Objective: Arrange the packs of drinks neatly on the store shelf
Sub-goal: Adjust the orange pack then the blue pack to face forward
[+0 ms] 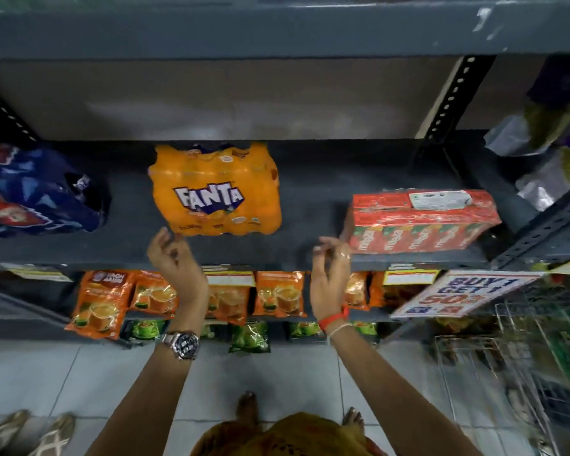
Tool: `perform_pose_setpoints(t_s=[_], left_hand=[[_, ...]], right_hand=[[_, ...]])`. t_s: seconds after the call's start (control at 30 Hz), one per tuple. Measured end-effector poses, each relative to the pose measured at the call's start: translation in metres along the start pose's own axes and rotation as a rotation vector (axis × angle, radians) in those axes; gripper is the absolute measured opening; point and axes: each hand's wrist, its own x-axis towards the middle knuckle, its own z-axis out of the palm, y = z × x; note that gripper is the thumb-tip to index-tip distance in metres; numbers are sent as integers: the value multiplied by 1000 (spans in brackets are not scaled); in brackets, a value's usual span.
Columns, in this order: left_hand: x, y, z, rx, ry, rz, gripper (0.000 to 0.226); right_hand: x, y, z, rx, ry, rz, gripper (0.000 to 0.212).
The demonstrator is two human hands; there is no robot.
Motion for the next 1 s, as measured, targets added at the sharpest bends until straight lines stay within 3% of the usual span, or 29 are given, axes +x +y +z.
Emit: perform_pose_setpoints(t_s=[0.2,0.33,0.4,0.5,0.67,0.83,1.0], left_hand=[[85,10,-15,125,-359,-116,50],[108,7,-10,187,-522,-136,34],[112,4,-16,193,-567,-132,37],[115,5,-25,206,-592,-116,39],[109,7,-39,189,-625,-117,22],[95,11,-54,160,-595,-114,13],[92,13,-56,153,-568,-134,24]], right_hand=[[53,-17,83,37,-254,202,55],[67,-14,103,54,-242,193,49],[63,-11,108,64,-198,207,47],[54,-13,111,39,-151,206,50],[35,-17,109,31,-188,241,53],[16,-19,104,6,-177,232,41],[11,-24,101,20,-191,234,33]])
